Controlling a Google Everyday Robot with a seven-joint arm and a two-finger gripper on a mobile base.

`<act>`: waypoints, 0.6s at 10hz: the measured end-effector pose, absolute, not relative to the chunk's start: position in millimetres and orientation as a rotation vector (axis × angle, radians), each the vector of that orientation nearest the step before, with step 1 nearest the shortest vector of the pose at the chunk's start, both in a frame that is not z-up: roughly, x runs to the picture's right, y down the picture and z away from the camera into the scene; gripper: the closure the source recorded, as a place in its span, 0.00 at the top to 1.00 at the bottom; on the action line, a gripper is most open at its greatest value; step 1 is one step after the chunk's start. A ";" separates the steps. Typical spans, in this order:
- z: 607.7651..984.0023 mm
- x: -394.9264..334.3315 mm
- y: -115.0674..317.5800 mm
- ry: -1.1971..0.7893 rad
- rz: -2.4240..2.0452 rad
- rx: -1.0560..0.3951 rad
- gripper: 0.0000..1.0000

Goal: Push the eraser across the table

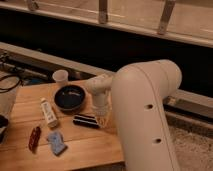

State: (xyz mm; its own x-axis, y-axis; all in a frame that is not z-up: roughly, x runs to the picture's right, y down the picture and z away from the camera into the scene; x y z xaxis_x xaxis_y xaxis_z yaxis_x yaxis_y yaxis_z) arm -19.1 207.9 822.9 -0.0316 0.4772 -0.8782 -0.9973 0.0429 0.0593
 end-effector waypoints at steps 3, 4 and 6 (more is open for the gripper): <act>821.9 -28.6 210.0 0.900 1.377 -0.779 0.00; 821.4 -28.8 210.6 0.902 1.374 -0.779 0.00; 820.0 -35.2 211.3 0.905 1.357 -0.782 0.00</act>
